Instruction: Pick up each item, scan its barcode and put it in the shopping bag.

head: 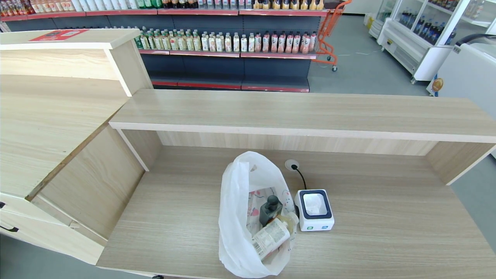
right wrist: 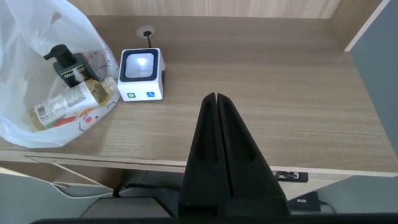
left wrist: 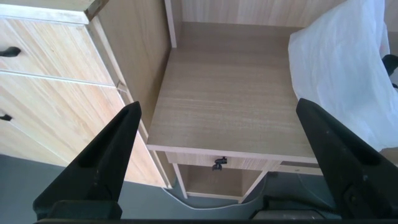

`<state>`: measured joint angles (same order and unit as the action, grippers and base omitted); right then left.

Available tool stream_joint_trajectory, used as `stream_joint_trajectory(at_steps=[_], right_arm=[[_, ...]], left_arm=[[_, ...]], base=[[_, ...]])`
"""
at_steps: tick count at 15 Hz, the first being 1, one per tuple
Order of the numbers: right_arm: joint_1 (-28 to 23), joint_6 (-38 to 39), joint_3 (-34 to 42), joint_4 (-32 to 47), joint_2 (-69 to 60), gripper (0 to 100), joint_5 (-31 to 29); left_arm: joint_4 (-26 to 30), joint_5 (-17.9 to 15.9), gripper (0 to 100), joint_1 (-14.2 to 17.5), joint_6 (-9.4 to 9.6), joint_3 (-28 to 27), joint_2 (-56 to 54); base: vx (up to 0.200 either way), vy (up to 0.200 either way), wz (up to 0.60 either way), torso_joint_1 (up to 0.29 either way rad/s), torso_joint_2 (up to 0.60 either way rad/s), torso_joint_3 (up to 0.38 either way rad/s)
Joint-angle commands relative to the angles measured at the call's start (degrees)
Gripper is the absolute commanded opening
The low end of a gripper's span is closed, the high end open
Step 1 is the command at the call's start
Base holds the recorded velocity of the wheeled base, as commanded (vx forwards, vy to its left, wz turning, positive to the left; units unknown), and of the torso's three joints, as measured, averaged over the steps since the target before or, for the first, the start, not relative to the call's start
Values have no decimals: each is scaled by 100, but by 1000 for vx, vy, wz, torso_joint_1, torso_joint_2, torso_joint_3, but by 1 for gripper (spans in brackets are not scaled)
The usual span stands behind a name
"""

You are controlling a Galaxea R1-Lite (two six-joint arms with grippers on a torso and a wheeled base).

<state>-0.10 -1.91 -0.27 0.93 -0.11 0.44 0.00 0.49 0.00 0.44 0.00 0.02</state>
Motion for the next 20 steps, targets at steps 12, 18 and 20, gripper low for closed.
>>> stream_joint_trajectory(at_steps=[12, 18, 20], right_arm=[[1, -2, 0, 4, 20, 0, 0], [1, -2, 0, 4, 20, 0, 9], [1, -2, 0, 4, 20, 0, 0]], left_arm=[[0, -5, 100, 0, 0, 0, -2], [0, -5, 100, 0, 0, 0, -2], [0, -5, 100, 0, 0, 0, -2]], base=[[100, -100, 0, 1, -2, 2], [0, 0, 0, 0, 0, 0], [0, 0, 0, 0, 0, 0]])
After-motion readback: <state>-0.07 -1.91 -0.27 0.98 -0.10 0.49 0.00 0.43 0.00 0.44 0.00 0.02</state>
